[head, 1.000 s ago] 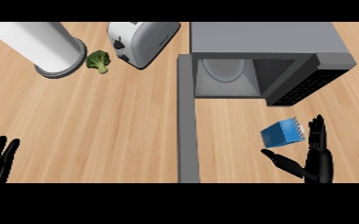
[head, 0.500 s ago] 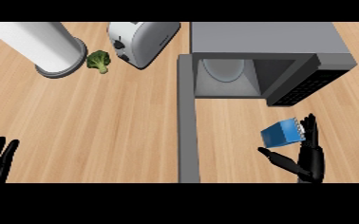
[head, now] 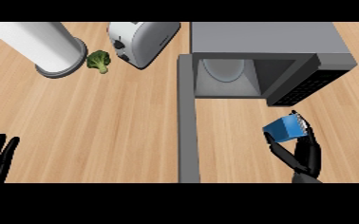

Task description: Pick up the milk, place it into the microwave and close the microwave

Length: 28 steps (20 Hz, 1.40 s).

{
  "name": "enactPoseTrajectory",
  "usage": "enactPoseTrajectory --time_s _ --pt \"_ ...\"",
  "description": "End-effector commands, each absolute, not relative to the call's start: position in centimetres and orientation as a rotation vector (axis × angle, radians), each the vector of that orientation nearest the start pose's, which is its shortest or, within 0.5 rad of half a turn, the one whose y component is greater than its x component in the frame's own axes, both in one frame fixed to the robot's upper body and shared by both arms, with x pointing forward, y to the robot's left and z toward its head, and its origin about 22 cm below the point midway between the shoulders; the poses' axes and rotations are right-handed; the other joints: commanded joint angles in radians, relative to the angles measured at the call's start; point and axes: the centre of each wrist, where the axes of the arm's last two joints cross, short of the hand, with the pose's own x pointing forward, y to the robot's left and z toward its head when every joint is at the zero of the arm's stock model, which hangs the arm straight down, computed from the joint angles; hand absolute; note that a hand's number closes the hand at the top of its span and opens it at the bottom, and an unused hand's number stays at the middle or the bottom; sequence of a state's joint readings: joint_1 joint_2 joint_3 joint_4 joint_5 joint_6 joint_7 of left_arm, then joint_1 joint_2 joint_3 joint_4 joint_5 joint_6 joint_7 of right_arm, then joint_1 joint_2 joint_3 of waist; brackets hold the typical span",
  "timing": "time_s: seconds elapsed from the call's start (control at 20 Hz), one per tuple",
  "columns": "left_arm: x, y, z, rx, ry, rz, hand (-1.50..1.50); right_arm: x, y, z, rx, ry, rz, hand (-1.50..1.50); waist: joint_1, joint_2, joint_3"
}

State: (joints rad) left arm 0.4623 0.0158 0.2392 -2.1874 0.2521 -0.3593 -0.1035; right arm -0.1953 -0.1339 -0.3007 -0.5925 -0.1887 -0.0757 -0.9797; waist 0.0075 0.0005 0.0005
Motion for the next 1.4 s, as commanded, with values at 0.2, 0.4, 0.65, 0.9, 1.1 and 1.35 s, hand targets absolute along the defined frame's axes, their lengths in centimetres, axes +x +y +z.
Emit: enactPoseTrajectory --time_s 0.2,0.4,0.65,0.9,1.1,1.35 --pt "10.7 31.7 7.1 -0.012 -1.915 0.019 -1.50 23.0 -30.8 -14.7 -0.271 -1.876 -0.432 1.50 -0.001 -0.001 0.000" --pt "9.7 32.0 5.6 -0.012 -1.913 0.011 -1.50 22.3 -29.2 -15.0 -0.133 -1.867 -0.415 1.50 -0.001 -0.002 -0.001" --pt "10.0 31.1 7.3 -0.015 -1.903 0.008 -1.50 25.7 -29.2 -13.4 0.083 -1.838 -0.225 1.50 0.009 0.000 0.000" --pt "9.4 32.0 7.2 0.014 -1.919 0.023 -1.50 25.5 -28.1 -12.7 0.257 -1.837 -0.135 1.50 -0.002 -0.004 -0.001" --pt "9.8 30.9 6.4 0.015 -1.919 0.025 -1.50 26.3 -28.1 -9.4 0.261 -1.873 -0.060 1.50 -0.009 -0.005 -0.002" --pt "8.2 31.9 6.3 0.008 -1.916 0.037 -1.50 24.6 -25.1 -6.8 0.262 -1.861 -0.008 1.50 -0.008 -0.005 -0.002"
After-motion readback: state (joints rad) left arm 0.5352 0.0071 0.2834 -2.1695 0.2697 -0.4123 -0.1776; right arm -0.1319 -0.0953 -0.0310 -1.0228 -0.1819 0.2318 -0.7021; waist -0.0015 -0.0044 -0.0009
